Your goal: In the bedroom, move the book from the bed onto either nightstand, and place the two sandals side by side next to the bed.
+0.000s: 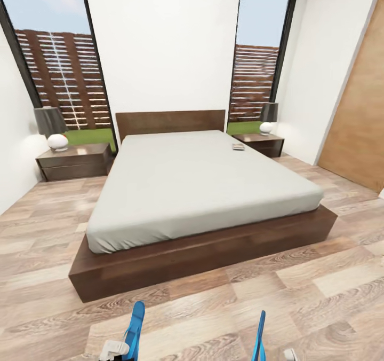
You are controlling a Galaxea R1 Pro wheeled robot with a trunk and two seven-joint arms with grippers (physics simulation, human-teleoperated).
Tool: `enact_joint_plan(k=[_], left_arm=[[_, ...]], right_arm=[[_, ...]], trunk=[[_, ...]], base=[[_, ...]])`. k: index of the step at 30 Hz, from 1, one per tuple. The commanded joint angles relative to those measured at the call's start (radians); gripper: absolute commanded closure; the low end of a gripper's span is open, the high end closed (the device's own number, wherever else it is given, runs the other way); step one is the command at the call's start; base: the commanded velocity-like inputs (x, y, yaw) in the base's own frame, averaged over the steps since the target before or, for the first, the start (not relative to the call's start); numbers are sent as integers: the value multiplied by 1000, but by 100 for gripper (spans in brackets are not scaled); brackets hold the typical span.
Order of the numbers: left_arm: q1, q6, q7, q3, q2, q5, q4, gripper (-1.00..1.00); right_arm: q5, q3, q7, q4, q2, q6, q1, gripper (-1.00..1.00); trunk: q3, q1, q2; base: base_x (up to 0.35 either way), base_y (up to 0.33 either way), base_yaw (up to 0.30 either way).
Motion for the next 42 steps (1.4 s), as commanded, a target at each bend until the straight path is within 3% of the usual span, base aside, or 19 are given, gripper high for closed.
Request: enact_joint_plan(k=[1, 42], left_arm=[[0, -3, -6, 8, 0, -12, 0, 100], [0, -3, -6, 7, 0, -12, 0, 100]], right_arm=[[2, -6, 3, 0, 0, 11, -1, 100], [2, -6, 2, 0, 0, 10, -1, 100]], trunk=[[-1, 0, 0], [-1, 0, 0]], base=[[0, 0, -284], [0, 0, -284]])
